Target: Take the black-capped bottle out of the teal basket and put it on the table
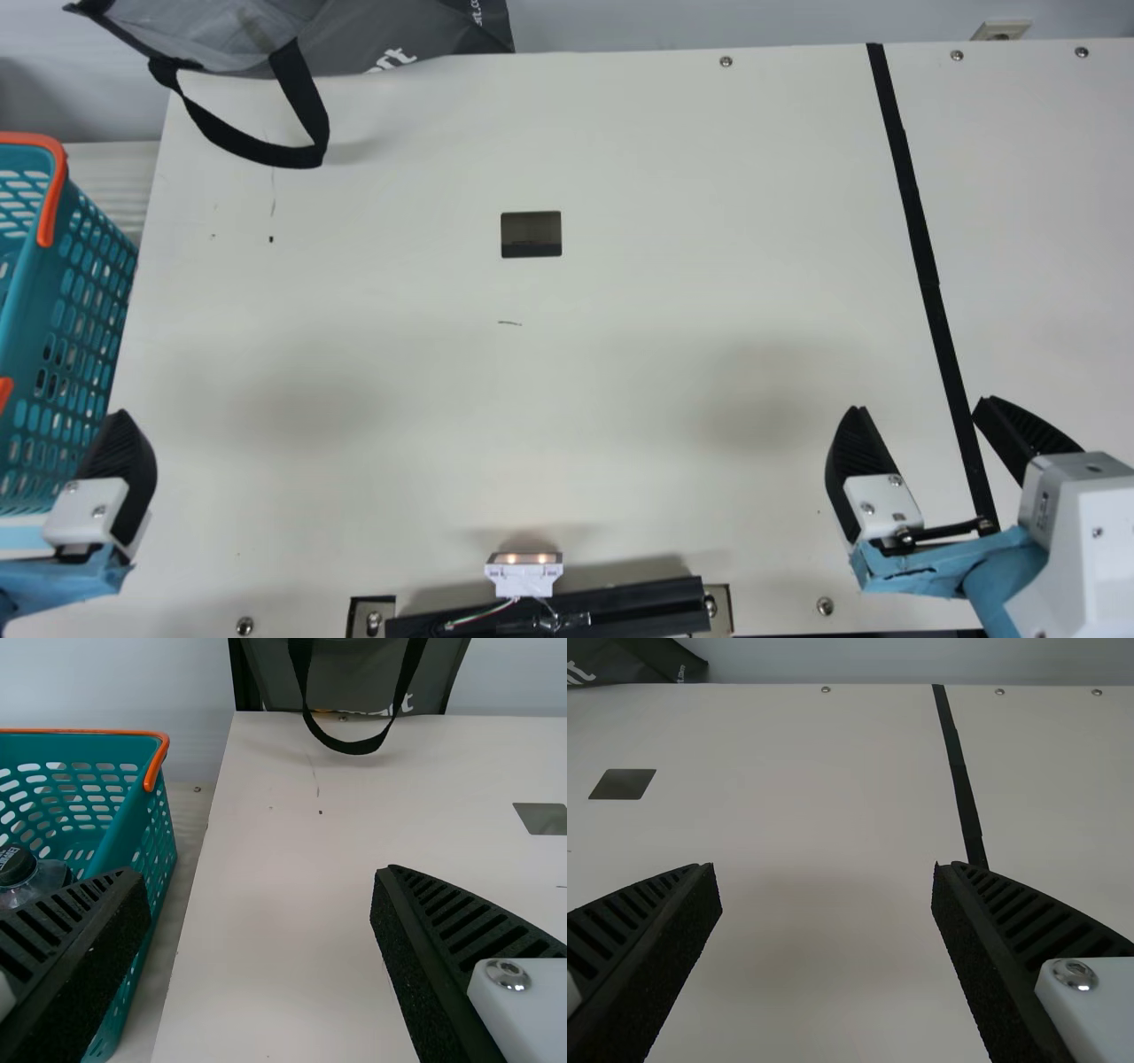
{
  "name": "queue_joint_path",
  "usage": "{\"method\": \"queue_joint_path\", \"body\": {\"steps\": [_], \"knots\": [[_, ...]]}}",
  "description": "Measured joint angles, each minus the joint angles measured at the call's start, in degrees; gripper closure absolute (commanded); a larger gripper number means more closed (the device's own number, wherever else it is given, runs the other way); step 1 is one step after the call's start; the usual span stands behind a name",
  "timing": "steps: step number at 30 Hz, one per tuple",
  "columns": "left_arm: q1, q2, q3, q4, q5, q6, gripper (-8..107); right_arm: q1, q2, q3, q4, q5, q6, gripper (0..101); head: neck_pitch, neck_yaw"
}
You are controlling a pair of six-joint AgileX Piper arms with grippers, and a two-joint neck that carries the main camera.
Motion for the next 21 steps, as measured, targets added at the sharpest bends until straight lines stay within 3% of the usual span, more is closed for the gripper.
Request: {"method": "queue_joint_path", "body": {"steps": [21], "knots": [[0.58,0.76,-0.45,0.14,-0.22,0.01,-8,0.0,0.0,0.0,0.0,0.0,0.0,10,0.0,0.0]]}}
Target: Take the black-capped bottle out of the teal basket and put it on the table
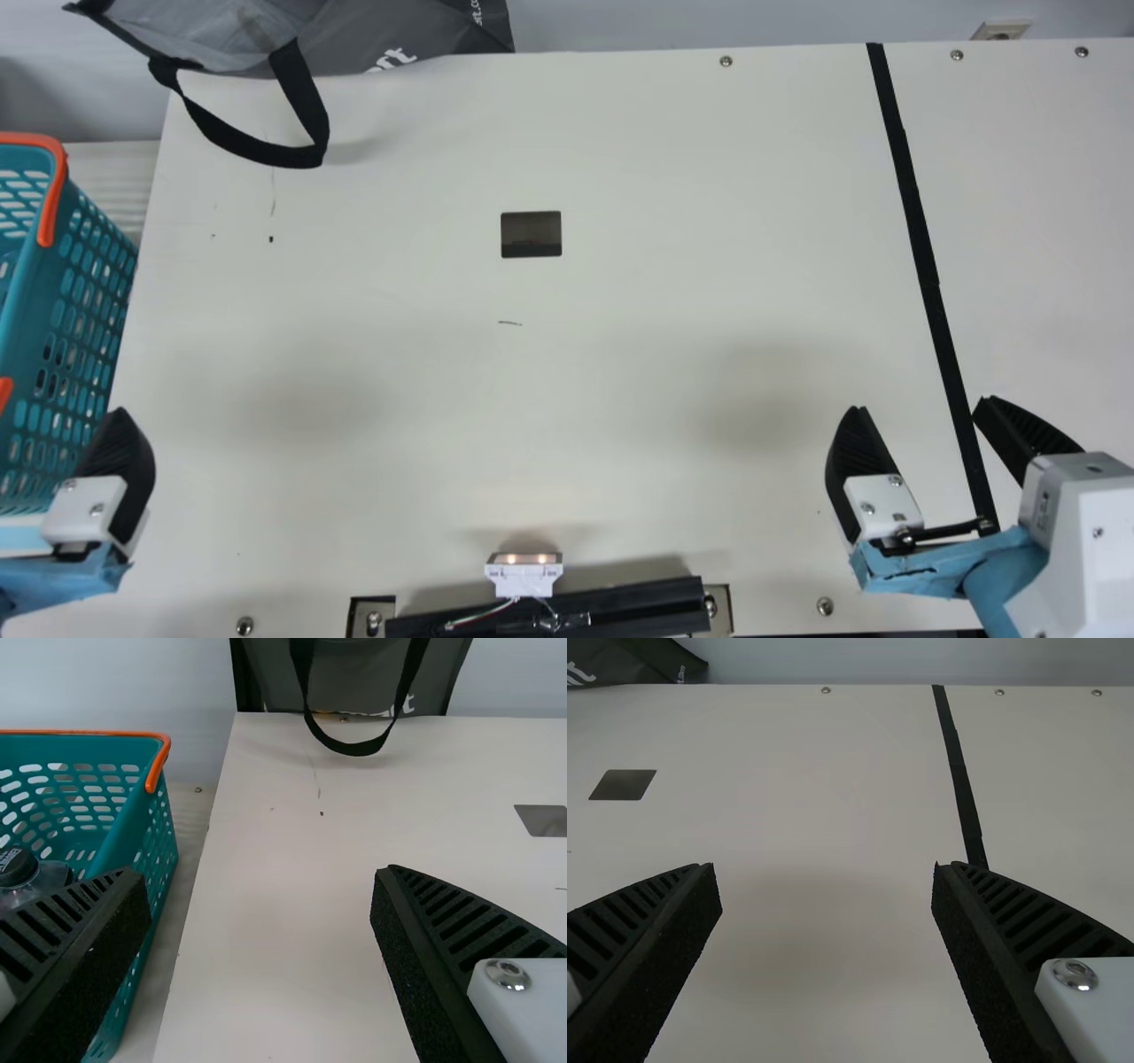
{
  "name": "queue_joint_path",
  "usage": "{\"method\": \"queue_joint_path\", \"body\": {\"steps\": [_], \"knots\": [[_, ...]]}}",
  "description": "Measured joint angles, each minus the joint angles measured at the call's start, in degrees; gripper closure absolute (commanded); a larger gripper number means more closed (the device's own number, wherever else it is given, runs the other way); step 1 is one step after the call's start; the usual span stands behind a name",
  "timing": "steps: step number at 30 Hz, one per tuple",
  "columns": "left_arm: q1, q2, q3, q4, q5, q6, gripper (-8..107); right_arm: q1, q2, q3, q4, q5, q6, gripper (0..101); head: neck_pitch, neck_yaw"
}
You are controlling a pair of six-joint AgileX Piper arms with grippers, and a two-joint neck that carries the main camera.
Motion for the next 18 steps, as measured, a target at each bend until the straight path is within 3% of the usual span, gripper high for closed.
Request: {"method": "queue_joint_path", "body": {"steps": [18], "knots": [[4.97,7.37,-1.46,5.27,-5.03,-6.86,-8,0.0,0.0,0.0,-0.06,0.02,0.0,10,0.0,0.0]]}}
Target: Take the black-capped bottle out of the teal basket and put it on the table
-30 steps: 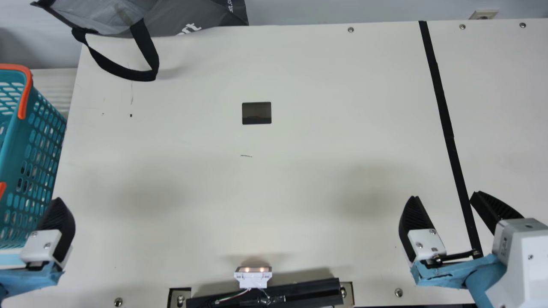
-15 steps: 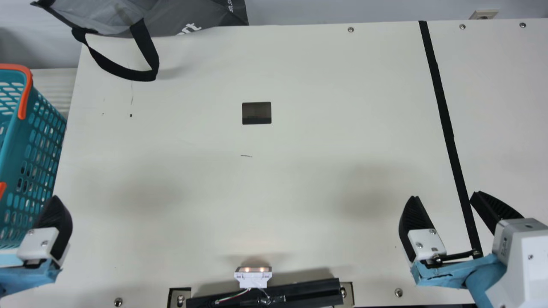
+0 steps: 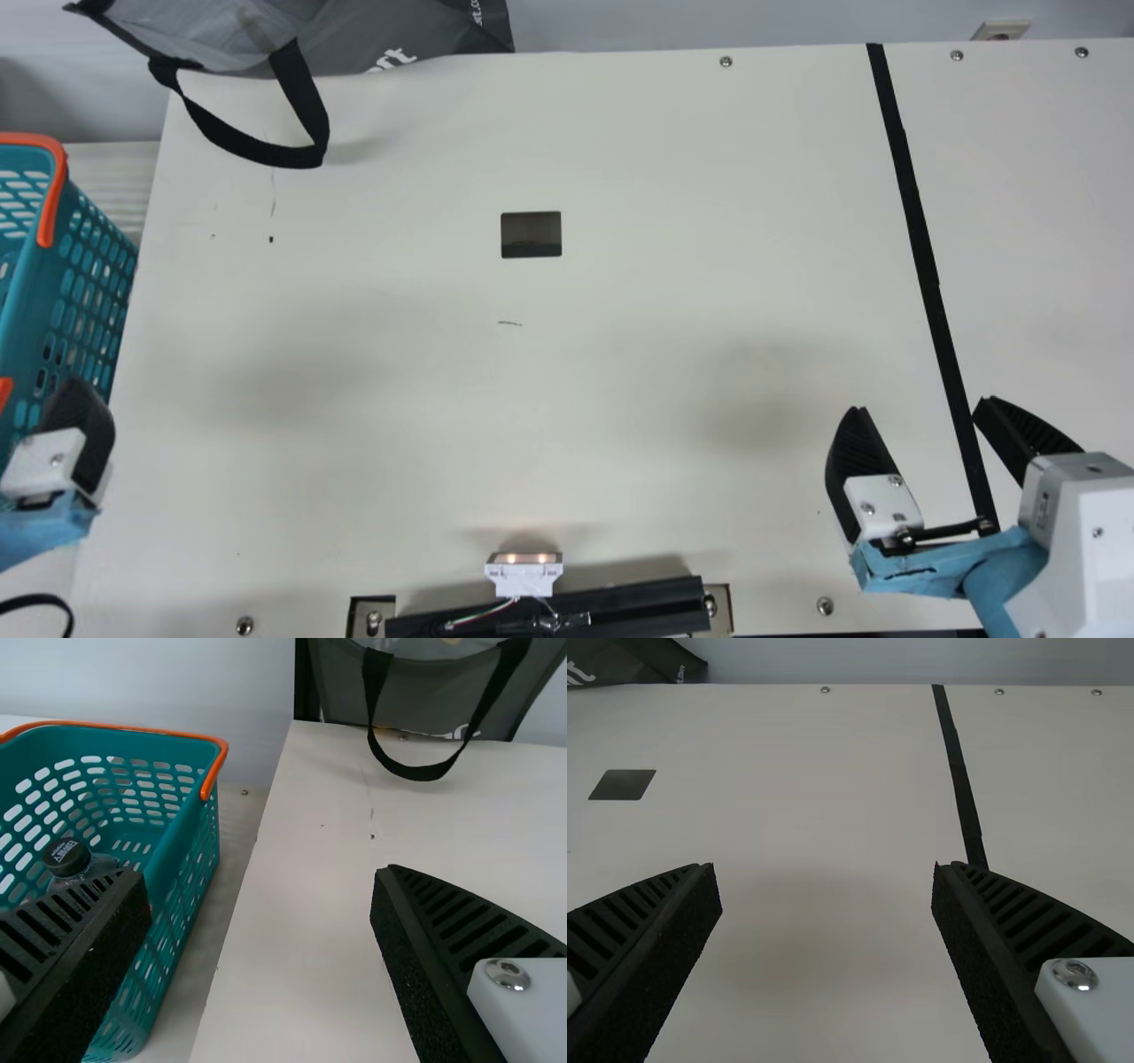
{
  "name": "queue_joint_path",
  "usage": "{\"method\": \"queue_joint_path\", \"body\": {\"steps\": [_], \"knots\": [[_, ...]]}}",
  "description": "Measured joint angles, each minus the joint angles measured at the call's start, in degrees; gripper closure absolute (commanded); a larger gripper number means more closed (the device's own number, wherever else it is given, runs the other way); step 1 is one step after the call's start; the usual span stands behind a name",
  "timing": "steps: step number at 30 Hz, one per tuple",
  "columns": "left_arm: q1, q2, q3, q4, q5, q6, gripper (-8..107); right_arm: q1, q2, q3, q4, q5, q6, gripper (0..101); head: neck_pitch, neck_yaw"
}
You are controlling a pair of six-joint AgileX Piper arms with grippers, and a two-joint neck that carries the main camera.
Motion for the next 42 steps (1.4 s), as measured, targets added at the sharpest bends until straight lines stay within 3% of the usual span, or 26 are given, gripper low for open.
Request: {"method": "queue_joint_path", "body": {"steps": [21,42], "knots": [[8.12,10.57,-1.19,-3.16,-7.99,-0.27,-8,0.0,0.0,0.0,0.0,0.0,0.0,10,0.0,0.0],[21.63,22.86,-4.61,-20.56,-13.84,15.91,-8,0.0,0.0,0.0,0.06,-0.06,0.0,10,0.0,0.0]]}}
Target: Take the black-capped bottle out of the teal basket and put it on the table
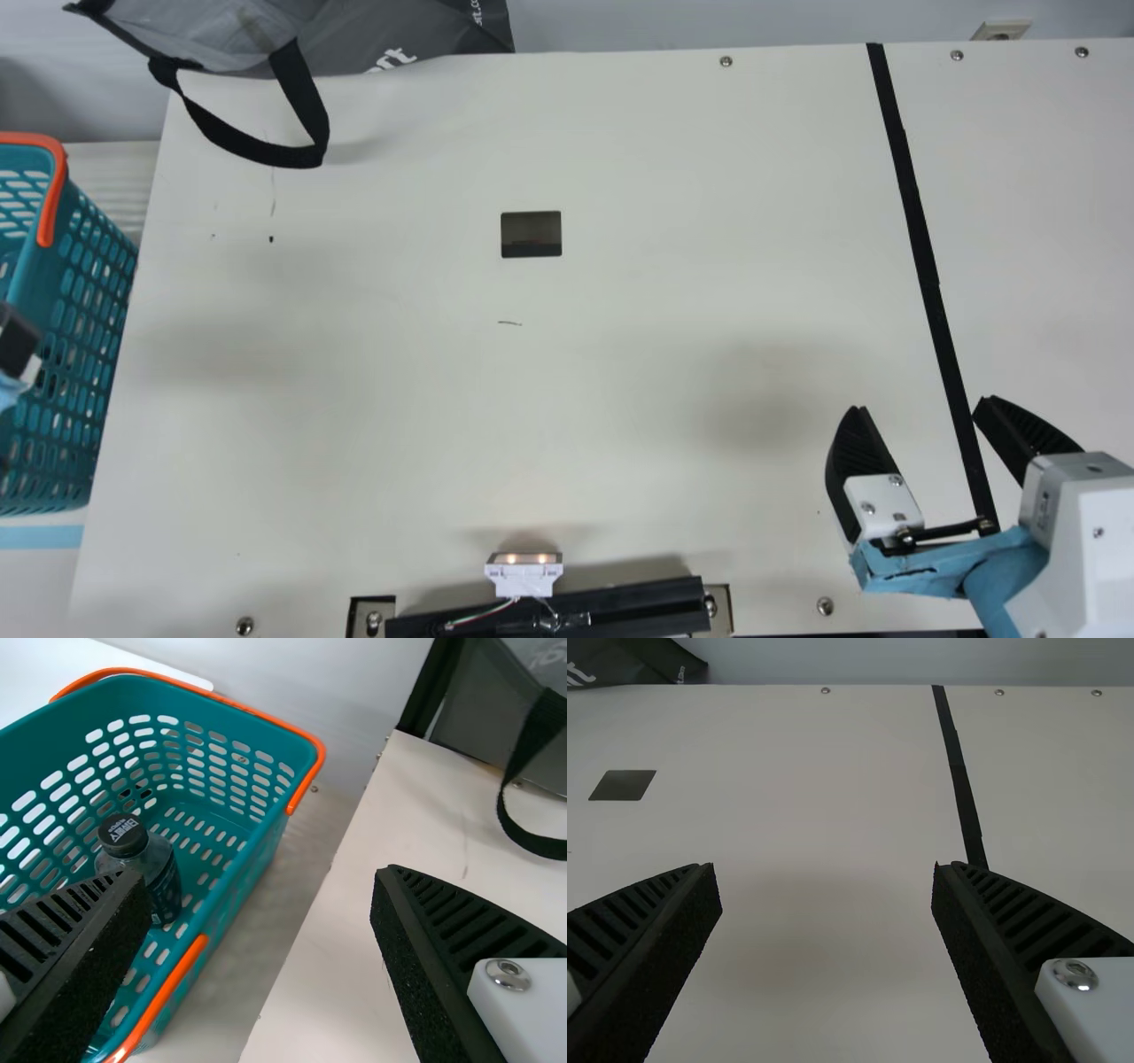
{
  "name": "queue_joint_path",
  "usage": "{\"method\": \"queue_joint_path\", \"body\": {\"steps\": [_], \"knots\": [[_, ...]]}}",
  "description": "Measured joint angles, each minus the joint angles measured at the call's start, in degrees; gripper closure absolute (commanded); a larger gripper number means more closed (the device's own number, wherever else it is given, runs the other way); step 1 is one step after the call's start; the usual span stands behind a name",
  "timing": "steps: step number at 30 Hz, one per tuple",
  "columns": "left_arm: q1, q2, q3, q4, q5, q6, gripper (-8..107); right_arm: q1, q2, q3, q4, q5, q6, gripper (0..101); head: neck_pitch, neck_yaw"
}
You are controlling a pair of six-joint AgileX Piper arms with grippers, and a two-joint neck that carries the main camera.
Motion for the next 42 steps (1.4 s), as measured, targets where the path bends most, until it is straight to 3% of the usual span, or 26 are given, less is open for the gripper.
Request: {"method": "queue_joint_path", "body": {"steps": [14,34,42], "knots": [[10.32,9.43,-3.45,-15.43,0.08,18.0,-8,0.0,0.0,0.0,0.0,0.0,0.0,10,0.0,0.0],[27.54,26.05,-10.28,-41.48,5.58,53.02,-8,0.0,0.0,0.0,0.0,0.0,0.0,10,0.29,0.0],[30.24,33.47,-12.09,-49.38,5.97,65.91,-8,0.0,0.0,0.0,0.0,-0.05,0.0,10,0.0,0.0]]}}
